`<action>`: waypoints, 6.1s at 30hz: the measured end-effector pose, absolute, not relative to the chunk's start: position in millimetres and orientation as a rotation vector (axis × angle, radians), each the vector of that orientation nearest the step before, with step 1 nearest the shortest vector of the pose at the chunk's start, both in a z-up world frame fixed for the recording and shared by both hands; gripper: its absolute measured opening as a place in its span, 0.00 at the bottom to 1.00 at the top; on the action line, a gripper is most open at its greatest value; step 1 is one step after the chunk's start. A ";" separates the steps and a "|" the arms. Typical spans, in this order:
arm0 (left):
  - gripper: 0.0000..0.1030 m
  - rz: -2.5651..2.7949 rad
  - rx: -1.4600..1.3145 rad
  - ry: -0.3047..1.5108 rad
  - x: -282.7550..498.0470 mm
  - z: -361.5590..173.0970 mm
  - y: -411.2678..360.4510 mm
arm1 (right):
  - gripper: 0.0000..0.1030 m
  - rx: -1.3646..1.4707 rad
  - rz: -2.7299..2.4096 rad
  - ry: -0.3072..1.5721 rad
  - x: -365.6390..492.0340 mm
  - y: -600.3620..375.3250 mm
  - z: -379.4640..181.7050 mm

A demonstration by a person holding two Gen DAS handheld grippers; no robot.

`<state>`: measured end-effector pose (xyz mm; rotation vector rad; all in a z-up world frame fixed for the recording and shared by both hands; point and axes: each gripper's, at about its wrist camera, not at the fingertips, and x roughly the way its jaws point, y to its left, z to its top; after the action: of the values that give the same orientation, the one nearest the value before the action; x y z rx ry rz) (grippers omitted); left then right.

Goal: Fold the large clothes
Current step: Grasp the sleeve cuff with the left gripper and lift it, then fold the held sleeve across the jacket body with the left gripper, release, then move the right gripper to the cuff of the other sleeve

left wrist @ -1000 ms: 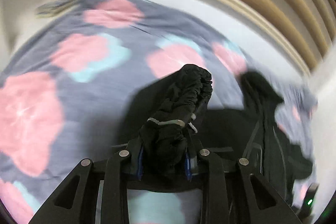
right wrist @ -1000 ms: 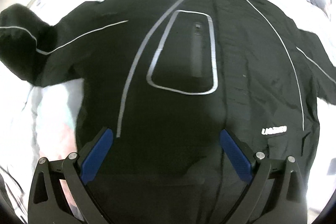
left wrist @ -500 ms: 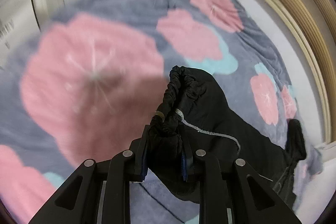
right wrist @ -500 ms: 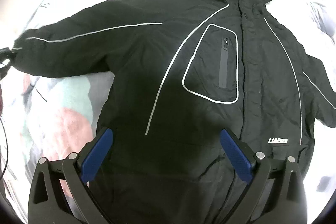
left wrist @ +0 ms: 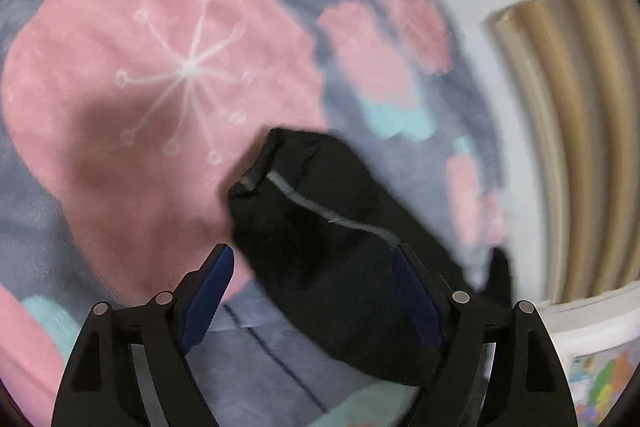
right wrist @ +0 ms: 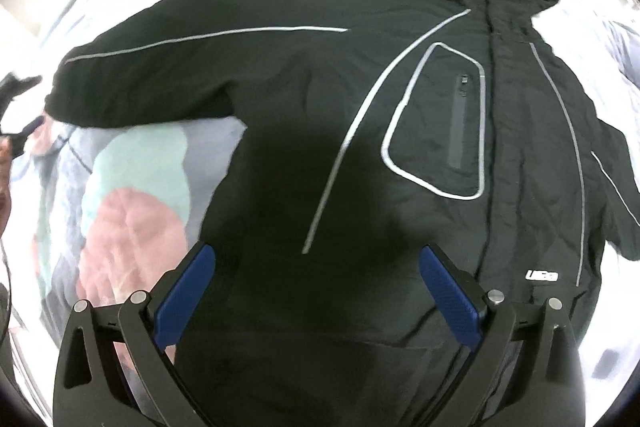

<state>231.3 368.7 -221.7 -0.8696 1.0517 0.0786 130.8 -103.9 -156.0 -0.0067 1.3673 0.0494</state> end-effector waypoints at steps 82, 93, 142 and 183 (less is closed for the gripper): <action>0.66 -0.588 -0.220 1.075 299.5 -132.6 -22.3 | 0.21 0.287 -0.112 0.929 234.6 -304.0 -80.3; 0.66 -0.606 -0.038 1.226 312.7 -200.6 -112.9 | 0.21 0.278 -0.494 1.061 188.2 -439.6 -141.6; 0.71 -0.556 0.071 1.022 89.8 -63.0 -95.0 | 0.72 0.259 -0.336 1.134 -22.2 -343.4 -64.0; 0.71 -0.318 0.138 1.166 -1.6 -64.6 -402.2 | 0.78 0.920 -0.559 1.005 -83.6 -944.8 -185.2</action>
<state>-1.6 -402.2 -64.6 0.1377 1.1659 -0.3176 -83.6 -944.8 -185.2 0.9199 1.0045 -0.5589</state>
